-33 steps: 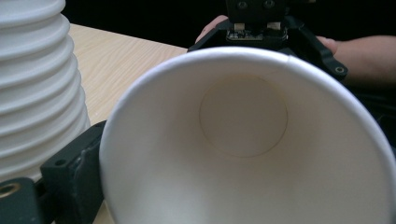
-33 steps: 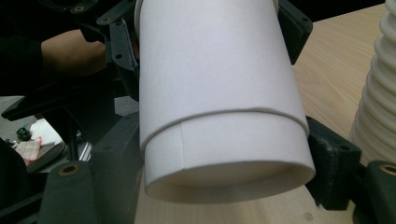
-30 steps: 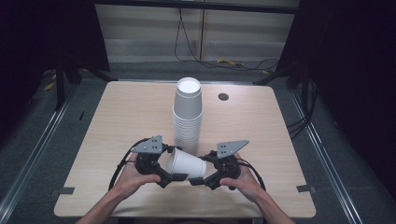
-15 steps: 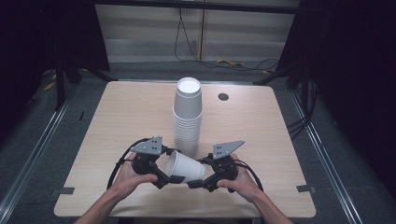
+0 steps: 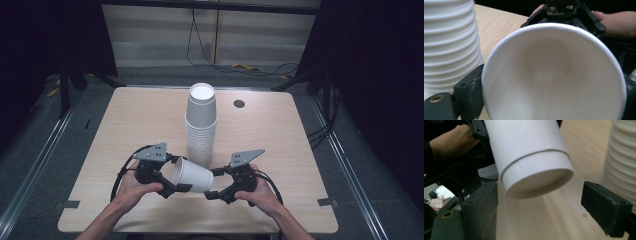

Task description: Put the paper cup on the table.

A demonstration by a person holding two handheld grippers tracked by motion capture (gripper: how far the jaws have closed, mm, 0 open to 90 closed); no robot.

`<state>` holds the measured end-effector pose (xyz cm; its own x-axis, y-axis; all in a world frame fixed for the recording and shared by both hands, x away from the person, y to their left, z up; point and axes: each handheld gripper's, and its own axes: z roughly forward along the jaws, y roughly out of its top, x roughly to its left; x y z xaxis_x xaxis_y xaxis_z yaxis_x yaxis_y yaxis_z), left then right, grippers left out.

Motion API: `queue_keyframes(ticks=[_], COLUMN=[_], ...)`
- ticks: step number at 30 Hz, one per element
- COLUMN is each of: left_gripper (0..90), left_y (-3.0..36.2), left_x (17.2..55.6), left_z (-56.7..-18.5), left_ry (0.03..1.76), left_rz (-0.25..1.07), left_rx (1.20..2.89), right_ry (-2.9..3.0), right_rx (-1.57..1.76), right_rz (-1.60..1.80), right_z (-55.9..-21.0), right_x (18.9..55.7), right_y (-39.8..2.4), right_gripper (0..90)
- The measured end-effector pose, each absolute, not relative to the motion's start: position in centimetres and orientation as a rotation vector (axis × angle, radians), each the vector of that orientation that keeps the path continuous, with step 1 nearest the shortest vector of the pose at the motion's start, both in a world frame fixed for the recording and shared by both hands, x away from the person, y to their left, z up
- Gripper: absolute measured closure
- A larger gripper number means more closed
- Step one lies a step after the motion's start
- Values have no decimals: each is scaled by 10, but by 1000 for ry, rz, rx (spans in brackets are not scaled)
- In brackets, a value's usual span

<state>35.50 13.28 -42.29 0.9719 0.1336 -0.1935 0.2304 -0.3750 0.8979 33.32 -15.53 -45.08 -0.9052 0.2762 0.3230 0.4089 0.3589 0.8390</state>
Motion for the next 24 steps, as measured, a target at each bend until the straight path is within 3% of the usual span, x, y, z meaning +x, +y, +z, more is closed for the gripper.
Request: queue_keyframes(ticks=[16, 24], left_gripper=[86, 86], left_y=[158, 169], left_x=[367, 376], left_z=[-430, -432], left_ry=[438, 475], left_rz=[-148, -102], left_rx=[1984, 2013], right_ry=[-2566, -2559], right_rx=[-791, -884], right_rz=[-1555, -1566], right_z=[-446, -444], right_x=[336, 334], right_y=[-176, -198], right_gripper=[143, 142])
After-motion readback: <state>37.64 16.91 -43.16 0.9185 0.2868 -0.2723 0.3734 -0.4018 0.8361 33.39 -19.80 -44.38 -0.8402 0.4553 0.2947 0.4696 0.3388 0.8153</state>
